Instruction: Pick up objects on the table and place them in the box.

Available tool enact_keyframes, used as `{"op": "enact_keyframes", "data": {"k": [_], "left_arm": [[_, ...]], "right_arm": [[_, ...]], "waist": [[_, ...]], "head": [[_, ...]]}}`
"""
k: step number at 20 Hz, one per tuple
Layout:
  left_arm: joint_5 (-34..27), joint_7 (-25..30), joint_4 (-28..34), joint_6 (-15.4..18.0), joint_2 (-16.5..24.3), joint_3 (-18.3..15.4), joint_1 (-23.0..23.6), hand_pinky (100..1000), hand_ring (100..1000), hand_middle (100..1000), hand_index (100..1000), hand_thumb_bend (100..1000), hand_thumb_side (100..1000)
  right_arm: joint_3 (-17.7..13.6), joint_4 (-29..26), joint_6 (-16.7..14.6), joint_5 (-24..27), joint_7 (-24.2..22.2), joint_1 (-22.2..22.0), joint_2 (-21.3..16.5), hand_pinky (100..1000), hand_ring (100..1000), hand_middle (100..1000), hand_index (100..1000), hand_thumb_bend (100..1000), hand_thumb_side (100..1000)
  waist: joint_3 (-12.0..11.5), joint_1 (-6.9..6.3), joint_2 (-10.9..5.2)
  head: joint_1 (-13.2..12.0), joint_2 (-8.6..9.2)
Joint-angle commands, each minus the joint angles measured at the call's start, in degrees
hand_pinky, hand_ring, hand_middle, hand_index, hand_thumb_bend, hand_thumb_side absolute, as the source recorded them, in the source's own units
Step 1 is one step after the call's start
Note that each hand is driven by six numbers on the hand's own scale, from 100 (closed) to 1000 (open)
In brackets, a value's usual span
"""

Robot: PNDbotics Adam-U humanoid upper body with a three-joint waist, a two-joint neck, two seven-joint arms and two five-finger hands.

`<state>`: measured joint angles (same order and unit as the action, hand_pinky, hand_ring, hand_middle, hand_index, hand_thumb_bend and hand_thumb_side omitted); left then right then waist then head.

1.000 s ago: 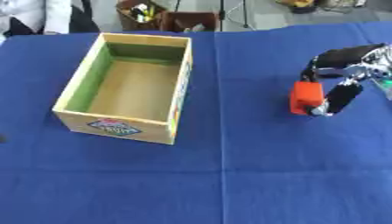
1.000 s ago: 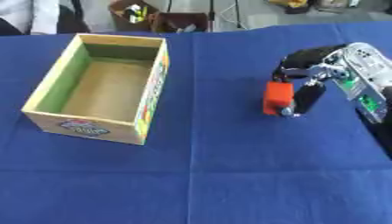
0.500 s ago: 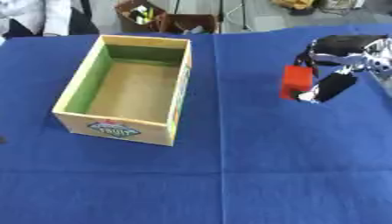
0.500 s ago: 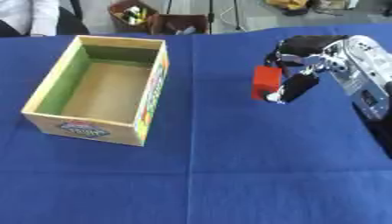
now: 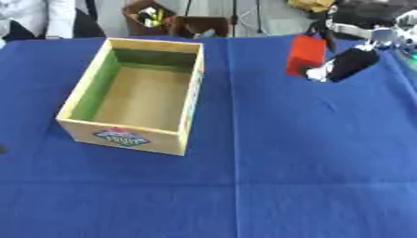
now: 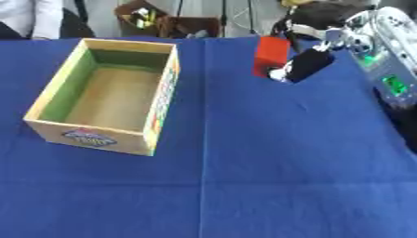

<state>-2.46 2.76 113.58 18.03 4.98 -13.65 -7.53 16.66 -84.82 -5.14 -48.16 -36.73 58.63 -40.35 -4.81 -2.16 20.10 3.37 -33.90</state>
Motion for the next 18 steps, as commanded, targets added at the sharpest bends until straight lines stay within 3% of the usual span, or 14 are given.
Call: {"op": "enact_keyframes", "data": {"k": [1, 10, 18], "left_arm": [[-0.16, -0.04, 1.01, -0.04, 1.03, 0.20, 0.00, 419, 616, 542, 814, 316, 779], [-0.29, 0.30, 1.01, -0.13, 0.91, 0.43, 0.24, 419, 617, 542, 815, 316, 778], [-0.59, 0.78, 1.01, -0.04, 0.63, 0.71, 0.19, 419, 617, 543, 816, 316, 777]], "right_arm": [[0.01, -1.82, 0.08, 0.43, 0.21, 3.45, 1.41, 643, 628, 348, 363, 100, 640], [0.87, 0.63, -0.15, -1.55, 0.07, 10.63, 11.73, 648, 618, 334, 351, 100, 652], [0.75, 4.86, -0.02, -5.74, 1.38, 13.53, 21.08, 650, 616, 325, 345, 100, 645]], "waist": [[-0.11, 0.13, -1.64], [-0.80, 0.14, -1.69], [-1.79, 0.16, -1.38]], "head": [[0.10, 0.02], [0.78, -0.08], [1.50, 0.14]]}}
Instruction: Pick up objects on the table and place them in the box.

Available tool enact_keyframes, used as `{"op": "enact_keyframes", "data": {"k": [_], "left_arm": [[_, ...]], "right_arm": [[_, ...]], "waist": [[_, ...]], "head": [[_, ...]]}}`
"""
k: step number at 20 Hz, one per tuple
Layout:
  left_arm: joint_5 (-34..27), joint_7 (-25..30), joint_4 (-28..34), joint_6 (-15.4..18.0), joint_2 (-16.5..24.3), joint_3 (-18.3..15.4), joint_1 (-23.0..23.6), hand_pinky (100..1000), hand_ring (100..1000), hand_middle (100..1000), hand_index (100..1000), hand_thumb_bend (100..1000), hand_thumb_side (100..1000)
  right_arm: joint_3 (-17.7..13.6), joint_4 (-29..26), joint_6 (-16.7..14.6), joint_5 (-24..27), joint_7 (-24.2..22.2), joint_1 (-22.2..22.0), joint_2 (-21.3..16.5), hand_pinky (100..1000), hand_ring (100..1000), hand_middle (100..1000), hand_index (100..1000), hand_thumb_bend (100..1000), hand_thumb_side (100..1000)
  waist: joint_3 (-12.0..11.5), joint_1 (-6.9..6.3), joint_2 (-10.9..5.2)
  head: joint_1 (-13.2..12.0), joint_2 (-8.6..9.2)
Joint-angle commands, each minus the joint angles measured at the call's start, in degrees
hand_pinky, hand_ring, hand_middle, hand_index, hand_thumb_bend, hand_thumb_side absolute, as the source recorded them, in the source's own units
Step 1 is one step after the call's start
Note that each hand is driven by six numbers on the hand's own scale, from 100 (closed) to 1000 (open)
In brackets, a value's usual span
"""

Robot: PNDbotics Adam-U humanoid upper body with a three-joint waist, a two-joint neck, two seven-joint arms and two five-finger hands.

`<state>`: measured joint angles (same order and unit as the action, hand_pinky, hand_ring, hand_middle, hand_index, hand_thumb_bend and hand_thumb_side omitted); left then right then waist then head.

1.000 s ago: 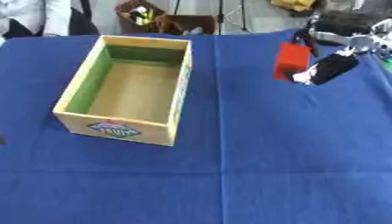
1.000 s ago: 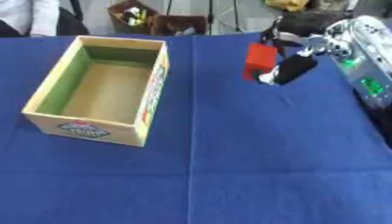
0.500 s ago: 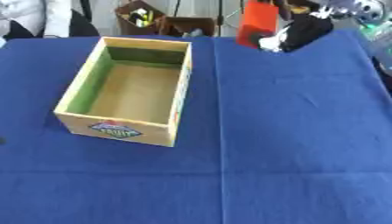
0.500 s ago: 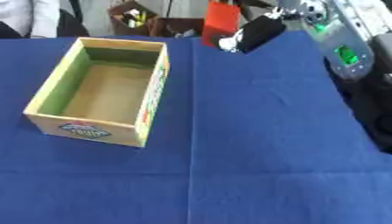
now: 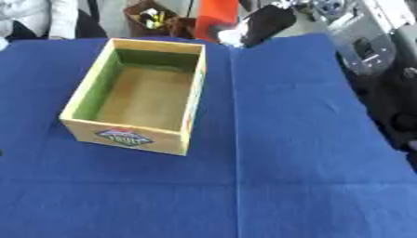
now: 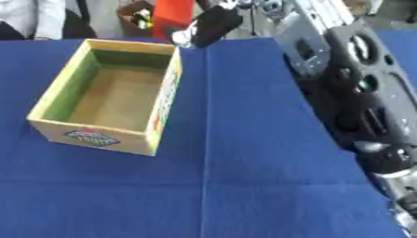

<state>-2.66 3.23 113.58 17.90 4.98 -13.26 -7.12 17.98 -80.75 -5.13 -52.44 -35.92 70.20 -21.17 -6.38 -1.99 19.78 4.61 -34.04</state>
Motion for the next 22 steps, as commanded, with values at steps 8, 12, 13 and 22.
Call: {"op": "enact_keyframes", "data": {"k": [8, 12, 13, 22], "left_arm": [[-0.68, 0.75, 1.01, 0.05, 0.41, 0.59, -0.46, 418, 618, 543, 816, 316, 776], [-0.81, 1.04, 1.01, 0.03, 0.27, 0.77, -0.64, 418, 618, 543, 816, 315, 775], [-0.85, 1.11, 1.01, 0.03, 0.24, 0.81, -0.69, 418, 618, 543, 815, 314, 775], [-1.00, 1.59, 1.01, -0.08, -0.03, 0.98, -0.91, 418, 619, 543, 815, 313, 773]], "right_arm": [[-0.14, 5.84, -0.95, -6.00, 1.95, 4.08, 9.77, 656, 613, 321, 342, 100, 638], [-0.09, 8.83, -1.24, -9.01, 2.60, 4.39, 13.53, 655, 615, 322, 344, 100, 637], [-0.22, 9.81, -1.12, -10.26, 2.94, 4.42, 14.38, 655, 616, 323, 344, 100, 636], [-1.96, 19.60, -0.94, -18.98, 7.00, 3.37, 19.17, 651, 617, 324, 348, 100, 609]], "waist": [[-1.38, 0.29, -0.50], [-2.19, 0.47, -0.15], [-2.35, 0.50, -0.08], [-3.25, 0.68, 0.49]], "head": [[1.19, 0.51], [1.78, 0.69], [1.89, 0.77], [2.45, 1.31]]}}
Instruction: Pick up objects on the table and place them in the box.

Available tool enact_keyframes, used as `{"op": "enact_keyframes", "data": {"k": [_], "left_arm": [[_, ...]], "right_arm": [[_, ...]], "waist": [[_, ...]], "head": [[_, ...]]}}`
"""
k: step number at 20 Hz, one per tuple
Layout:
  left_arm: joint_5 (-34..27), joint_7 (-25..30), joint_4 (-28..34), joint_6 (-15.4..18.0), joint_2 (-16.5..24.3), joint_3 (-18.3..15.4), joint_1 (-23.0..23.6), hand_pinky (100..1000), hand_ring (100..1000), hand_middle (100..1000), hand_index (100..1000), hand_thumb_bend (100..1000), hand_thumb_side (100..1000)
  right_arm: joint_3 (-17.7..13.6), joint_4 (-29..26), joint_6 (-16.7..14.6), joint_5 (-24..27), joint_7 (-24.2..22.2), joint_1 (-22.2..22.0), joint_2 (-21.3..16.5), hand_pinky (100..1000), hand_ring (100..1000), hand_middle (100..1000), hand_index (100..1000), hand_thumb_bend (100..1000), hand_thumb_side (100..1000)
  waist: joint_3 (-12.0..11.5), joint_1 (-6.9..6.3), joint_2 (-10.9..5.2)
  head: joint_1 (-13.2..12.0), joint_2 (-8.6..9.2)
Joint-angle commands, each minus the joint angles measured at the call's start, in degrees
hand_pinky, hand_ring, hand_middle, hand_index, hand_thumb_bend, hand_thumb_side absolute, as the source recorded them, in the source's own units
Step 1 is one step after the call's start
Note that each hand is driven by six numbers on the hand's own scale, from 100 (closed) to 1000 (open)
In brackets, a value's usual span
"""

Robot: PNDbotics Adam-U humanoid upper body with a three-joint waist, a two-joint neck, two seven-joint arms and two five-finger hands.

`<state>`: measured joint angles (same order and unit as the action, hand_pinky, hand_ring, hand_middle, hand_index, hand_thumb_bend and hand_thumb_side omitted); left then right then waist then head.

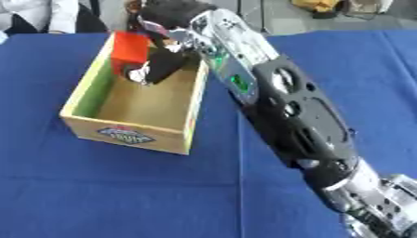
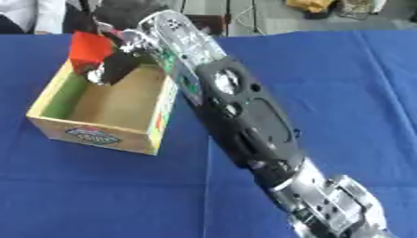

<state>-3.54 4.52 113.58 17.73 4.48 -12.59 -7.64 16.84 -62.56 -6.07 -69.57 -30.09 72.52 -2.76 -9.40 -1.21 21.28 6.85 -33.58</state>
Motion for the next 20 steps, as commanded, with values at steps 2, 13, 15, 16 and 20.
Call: {"op": "enact_keyframes", "data": {"k": [2, 13, 15, 16, 20], "left_arm": [[-0.14, 0.38, 1.01, 0.08, 0.45, 0.33, -0.46, 418, 619, 543, 815, 312, 773], [-0.17, 0.77, 1.01, 0.00, 0.28, 0.44, -0.67, 419, 620, 542, 815, 310, 772], [-0.20, 0.82, 1.01, 0.02, 0.28, 0.46, -0.70, 420, 620, 542, 815, 310, 772], [-0.22, 0.85, 1.01, 0.04, 0.28, 0.48, -0.73, 420, 620, 542, 815, 310, 772], [-0.26, 0.93, 1.01, 0.04, 0.23, 0.48, -0.85, 421, 620, 543, 815, 310, 772]], "right_arm": [[-1.01, 2.73, -0.05, -2.95, 1.89, 1.00, 1.12, 650, 617, 324, 348, 100, 609], [-2.48, 7.13, 1.36, -7.36, 4.55, 0.90, 2.45, 647, 617, 329, 353, 100, 595], [-2.66, 7.92, 1.42, -7.69, 4.68, 0.86, 2.78, 649, 621, 344, 386, 100, 596], [-2.70, 8.41, 1.40, -7.89, 4.55, 0.85, 2.96, 652, 630, 360, 402, 100, 604], [-2.78, 10.01, 0.76, -8.70, 3.22, 0.93, 3.50, 670, 661, 444, 592, 100, 628]], "waist": [[-0.29, -0.05, -0.90], [-0.51, 0.02, -0.43], [-0.67, 0.03, -0.35], [-0.72, 0.04, -0.30], [-0.75, 0.12, -0.14]], "head": [[0.28, 0.95], [0.41, 1.36], [0.46, 1.44], [0.51, 1.45], [0.59, 1.54]]}}
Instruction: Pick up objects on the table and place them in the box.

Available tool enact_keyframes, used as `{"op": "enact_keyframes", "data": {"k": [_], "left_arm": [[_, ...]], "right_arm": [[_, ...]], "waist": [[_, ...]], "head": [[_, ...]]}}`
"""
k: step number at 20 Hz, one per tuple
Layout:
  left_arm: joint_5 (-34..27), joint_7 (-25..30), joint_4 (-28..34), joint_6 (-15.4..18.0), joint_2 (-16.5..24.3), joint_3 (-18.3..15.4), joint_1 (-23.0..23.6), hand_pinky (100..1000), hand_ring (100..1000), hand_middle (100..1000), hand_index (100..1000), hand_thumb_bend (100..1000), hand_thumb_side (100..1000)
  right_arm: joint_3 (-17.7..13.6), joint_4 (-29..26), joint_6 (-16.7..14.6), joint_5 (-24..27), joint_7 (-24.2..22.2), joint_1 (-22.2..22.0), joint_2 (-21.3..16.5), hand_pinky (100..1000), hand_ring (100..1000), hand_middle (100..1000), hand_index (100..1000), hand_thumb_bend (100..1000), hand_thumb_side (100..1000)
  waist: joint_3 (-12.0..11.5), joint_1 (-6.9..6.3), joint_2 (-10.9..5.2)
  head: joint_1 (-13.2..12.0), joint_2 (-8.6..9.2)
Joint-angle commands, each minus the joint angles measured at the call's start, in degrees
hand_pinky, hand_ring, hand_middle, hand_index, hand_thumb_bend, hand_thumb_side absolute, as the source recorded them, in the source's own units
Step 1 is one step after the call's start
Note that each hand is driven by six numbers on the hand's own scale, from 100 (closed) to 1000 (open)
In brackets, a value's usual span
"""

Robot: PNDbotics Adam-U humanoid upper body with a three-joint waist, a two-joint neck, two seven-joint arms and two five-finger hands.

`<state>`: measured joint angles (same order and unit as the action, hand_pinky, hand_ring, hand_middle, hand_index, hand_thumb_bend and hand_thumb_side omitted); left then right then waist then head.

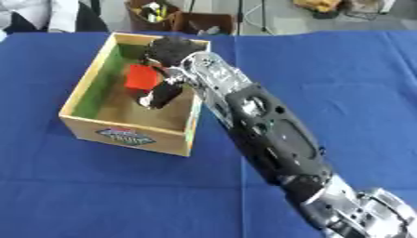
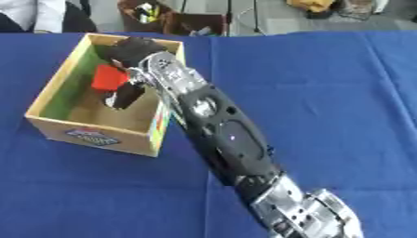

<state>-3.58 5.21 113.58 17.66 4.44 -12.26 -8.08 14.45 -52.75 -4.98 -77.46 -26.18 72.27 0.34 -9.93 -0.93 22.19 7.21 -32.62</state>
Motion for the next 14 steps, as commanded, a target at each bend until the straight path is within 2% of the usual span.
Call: {"op": "enact_keyframes", "data": {"k": [1, 2, 3, 5, 6, 7, 11, 14], "left_arm": [[-0.22, 0.24, 1.01, 0.11, 0.26, 0.15, -0.44, 421, 620, 543, 815, 309, 772], [-0.22, 0.25, 1.01, 0.10, 0.26, 0.15, -0.46, 421, 620, 543, 815, 309, 772], [-0.22, 0.25, 1.01, 0.08, 0.26, 0.14, -0.48, 421, 620, 543, 815, 309, 772], [-0.25, 0.26, 1.01, 0.06, 0.26, 0.14, -0.52, 421, 621, 543, 815, 308, 772], [-0.26, 0.26, 1.01, 0.06, 0.27, 0.13, -0.52, 422, 621, 543, 815, 308, 773], [-0.27, 0.25, 1.01, 0.05, 0.27, 0.11, -0.51, 422, 621, 543, 816, 308, 773], [-0.27, 0.23, 1.01, 0.00, 0.26, 0.06, -0.44, 423, 622, 543, 816, 308, 773], [-0.24, 0.25, 1.01, -0.03, 0.23, 0.06, -0.30, 423, 622, 543, 816, 309, 773]], "right_arm": [[-0.41, 0.49, -0.52, -1.22, -1.38, 1.24, 0.46, 679, 678, 470, 655, 100, 612], [-0.46, 0.61, -0.66, -1.65, -1.96, 1.31, 0.51, 679, 678, 470, 655, 100, 612], [-0.50, 0.64, -0.79, -2.02, -2.48, 1.35, 0.54, 704, 730, 553, 749, 138, 635], [-0.62, 0.64, -0.83, -2.88, -3.52, 1.42, 0.46, 750, 790, 703, 874, 253, 643], [-0.72, 0.64, -0.72, -3.32, -4.00, 1.42, 0.41, 764, 808, 751, 902, 303, 651], [-0.84, 0.61, -0.48, -3.76, -4.44, 1.41, 0.34, 792, 841, 814, 945, 403, 655], [-1.10, -0.31, 0.75, -4.75, -4.81, 1.37, 0.10, 820, 871, 855, 989, 545, 649], [-1.23, -2.22, 1.83, -3.99, -3.42, 1.38, -0.29, 820, 863, 843, 980, 579, 671]], "waist": [[-0.20, -0.14, -1.02], [-0.19, -0.13, -1.00], [-0.18, -0.10, -0.99], [-0.19, -0.06, -1.01], [-0.19, -0.06, -1.04], [-0.17, -0.06, -1.07], [-0.03, -0.13, -1.19], [0.14, -0.25, -1.36]], "head": [[0.22, 0.56], [0.22, 0.53], [0.22, 0.53], [0.21, 0.48], [0.21, 0.45], [0.22, 0.40], [0.27, 0.31], [0.18, 0.32]]}}
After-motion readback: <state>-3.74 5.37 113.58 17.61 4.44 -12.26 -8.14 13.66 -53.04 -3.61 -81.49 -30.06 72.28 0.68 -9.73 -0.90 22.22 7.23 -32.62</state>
